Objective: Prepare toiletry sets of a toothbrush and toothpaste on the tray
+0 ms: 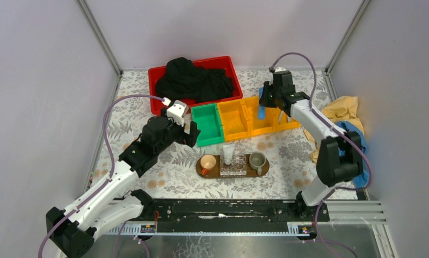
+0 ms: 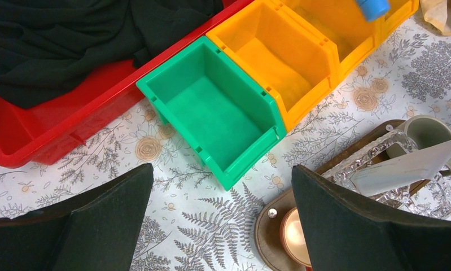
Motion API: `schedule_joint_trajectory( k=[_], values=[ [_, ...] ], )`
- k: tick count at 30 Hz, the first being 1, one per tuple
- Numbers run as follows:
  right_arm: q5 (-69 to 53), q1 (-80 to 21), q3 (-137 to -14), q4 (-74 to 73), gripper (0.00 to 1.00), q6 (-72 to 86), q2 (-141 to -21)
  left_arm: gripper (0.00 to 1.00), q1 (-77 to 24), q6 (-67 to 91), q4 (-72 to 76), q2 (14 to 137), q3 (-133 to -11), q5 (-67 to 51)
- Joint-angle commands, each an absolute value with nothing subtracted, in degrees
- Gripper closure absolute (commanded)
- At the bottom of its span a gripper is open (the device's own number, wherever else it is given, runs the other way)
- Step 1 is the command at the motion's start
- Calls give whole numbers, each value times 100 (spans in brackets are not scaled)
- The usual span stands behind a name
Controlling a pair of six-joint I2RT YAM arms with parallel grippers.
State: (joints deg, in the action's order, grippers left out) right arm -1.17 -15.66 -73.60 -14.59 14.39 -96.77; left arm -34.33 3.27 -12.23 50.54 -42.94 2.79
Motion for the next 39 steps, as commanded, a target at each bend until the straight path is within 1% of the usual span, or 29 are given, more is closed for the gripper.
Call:
schedule_joint_trajectory(
  k=[1,6,10,13,16,18,20,21,24,26,32,36,39],
  values=[
    [-445,-1555,-7025,-813,88,1127,-8517,0,-3384,406,-893,4850,-4287,279],
    [-1339,-1311,-6547,-598,88,1090,-7125,0,-3386,1028,-1008,4572,-4809,-291],
    [-2468,-1038,-6289,-545,89,1040,-6198,0,-3385,2228,-580,4084,-4969,-1149],
    [-3349,-901,-6183,-475,88,903,-5671,0,-3384,3298,318,3817,-4702,-1944],
    [-3935,-848,-6480,-853,88,1031,-5518,0,-3416,4534,1722,3803,-4318,-2551],
    [-4216,-821,-6652,-980,88,1204,-5434,0,-3578,5380,2882,3892,-3916,-2672],
    [-4558,-779,-6818,-958,88,1493,-5365,0,-4031,5764,3787,4065,-3655,-2409],
    [-4771,-762,-6874,-890,88,1673,-5328,0,-4370,5709,3957,4164,-3642,-2062],
    [-5332,-693,-7007,-520,88,2326,-5236,0,-5505,5021,3960,4576,-3897,-1234],
    [-5636,-637,-7036,-177,88,2804,-5166,0,-6052,4685,4092,4859,-4059,-700],
    [-6176,-521,-6946,927,88,4086,-5025,1,-6780,4431,5031,5768,-4192,34],
    [-6313,-476,-6797,1390,89,4489,-4949,4,-7139,4142,5203,6368,-4589,426],
    [-6375,-463,-6624,1707,89,4742,-4882,6,-7207,4150,5299,6767,-4800,648]
  ],
)
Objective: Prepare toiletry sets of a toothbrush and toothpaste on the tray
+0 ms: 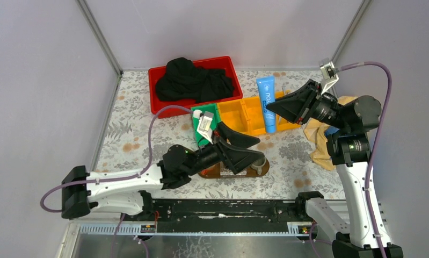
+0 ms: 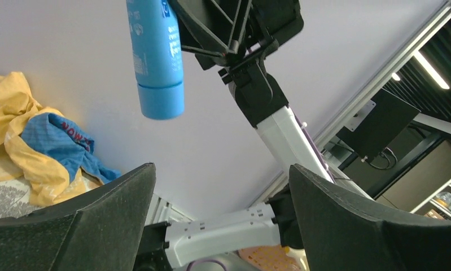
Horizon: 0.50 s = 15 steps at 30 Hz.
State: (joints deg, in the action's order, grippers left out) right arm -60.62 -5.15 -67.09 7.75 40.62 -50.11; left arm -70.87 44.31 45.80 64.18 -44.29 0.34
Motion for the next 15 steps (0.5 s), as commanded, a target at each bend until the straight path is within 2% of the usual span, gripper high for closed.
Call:
schedule_joint_trajectory(
  k=[1,8,15],
  values=[
    [-6387,-461,-6590,1761,89,4787,-4866,8,-7207,4198,5387,6881,-4853,714],
    [-6437,-457,-6351,1981,89,4912,-4772,16,-7218,4323,5704,7423,-5223,865],
    [-6491,-448,-6219,2257,89,5117,-4740,33,-7203,4358,5478,7688,-5571,1248]
  ],
)
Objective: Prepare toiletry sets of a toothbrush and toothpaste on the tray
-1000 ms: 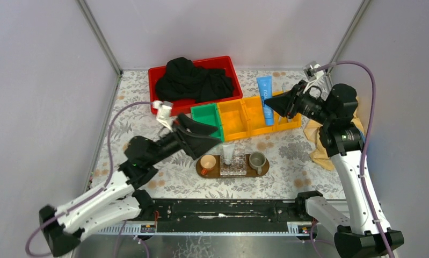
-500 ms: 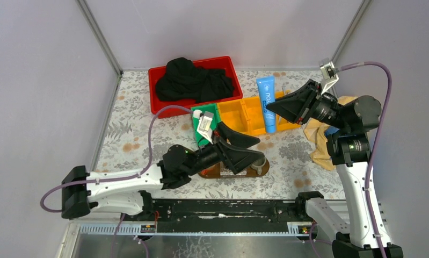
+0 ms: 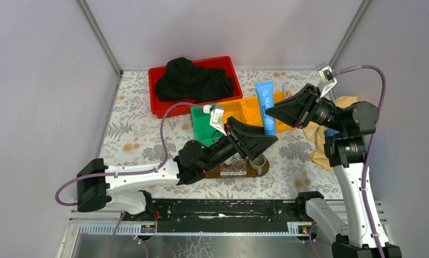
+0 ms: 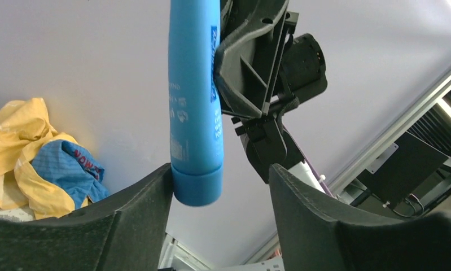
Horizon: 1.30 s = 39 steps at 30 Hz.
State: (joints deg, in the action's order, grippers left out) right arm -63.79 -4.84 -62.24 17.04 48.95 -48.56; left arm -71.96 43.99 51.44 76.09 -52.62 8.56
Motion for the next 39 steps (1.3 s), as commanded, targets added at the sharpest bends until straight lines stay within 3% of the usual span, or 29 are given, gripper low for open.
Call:
schedule_joint_trajectory(
  k=[1,4,11,14,18,20,25,34,37,39],
  values=[
    [-6487,-447,-6204,2266,89,5121,-4731,35,-7208,4359,5474,7712,-5601,1273],
    [-6491,-443,-6141,2288,89,5115,-4709,42,-7196,4336,5461,7771,-5684,1293],
    [-6653,-418,-6023,2343,86,4958,-4668,76,-6968,4110,5319,7835,-5835,832],
    [-6841,-422,-6064,1983,71,4362,-4646,83,-6852,3909,5197,7794,-5790,464],
    [-7214,-415,-6353,744,30,2862,-4652,86,-6598,3670,5037,7552,-5526,-120],
    [-7459,-422,-6569,91,15,2193,-4714,86,-6467,3361,4767,7381,-5403,-609],
    [-8097,-416,-6845,-305,0,1926,-4997,89,-6043,2677,3558,7033,-5353,-1814],
    [-8159,-421,-7287,-404,1,2129,-5401,91,-5753,1888,2101,6711,-5445,-2510],
    [-8152,-421,-7383,-404,9,2214,-5515,91,-5728,1777,1869,6758,-5530,-2703],
    [-8178,-420,-7428,-401,22,2261,-5574,91,-5717,1723,1754,6815,-5581,-2746]
  ],
)
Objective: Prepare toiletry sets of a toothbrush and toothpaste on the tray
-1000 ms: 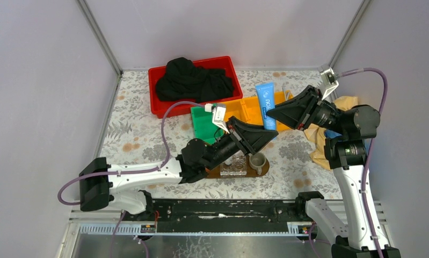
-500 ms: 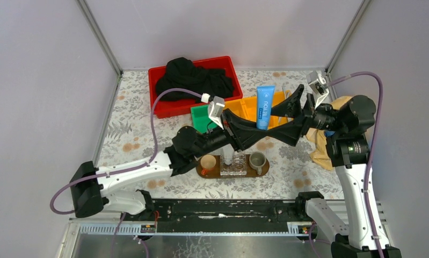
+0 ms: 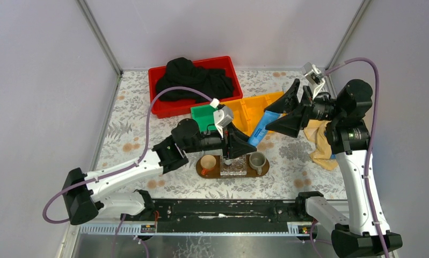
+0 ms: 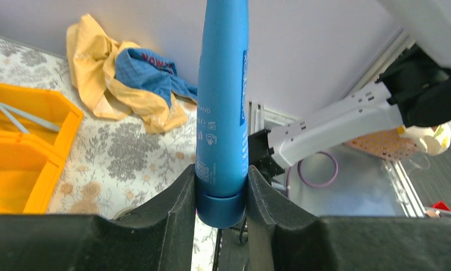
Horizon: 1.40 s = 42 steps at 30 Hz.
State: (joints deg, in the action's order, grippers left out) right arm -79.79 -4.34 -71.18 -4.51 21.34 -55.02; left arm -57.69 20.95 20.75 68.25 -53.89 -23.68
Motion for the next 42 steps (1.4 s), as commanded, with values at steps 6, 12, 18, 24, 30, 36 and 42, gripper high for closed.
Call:
schedule_joint_trajectory(
  k=[6,12,18,24,30,36,42],
  values=[
    [-8312,-421,-7378,-426,39,2260,-5627,91,-5654,1737,1803,6841,-5615,-2790],
    [-8339,-421,-7313,-663,39,2022,-5634,92,-5595,1818,1918,6787,-5599,-2832],
    [-8247,-422,-7335,-941,52,1763,-5684,92,-5565,1920,2049,6792,-5573,-2874],
    [-8250,-417,-7409,-1211,82,1529,-5696,91,-5524,2017,2184,6765,-5535,-2861],
    [-8130,-419,-7401,-1204,100,1427,-5645,46,-5493,1960,1921,6591,-5528,-2685],
    [-7860,-422,-7446,-2088,100,403,-5581,2,-5378,1448,829,5760,-5212,-2031],
    [-6935,-701,-7397,-3510,100,-1699,-5609,0,-4218,1201,-1046,5318,-5485,-1590]
  ],
)
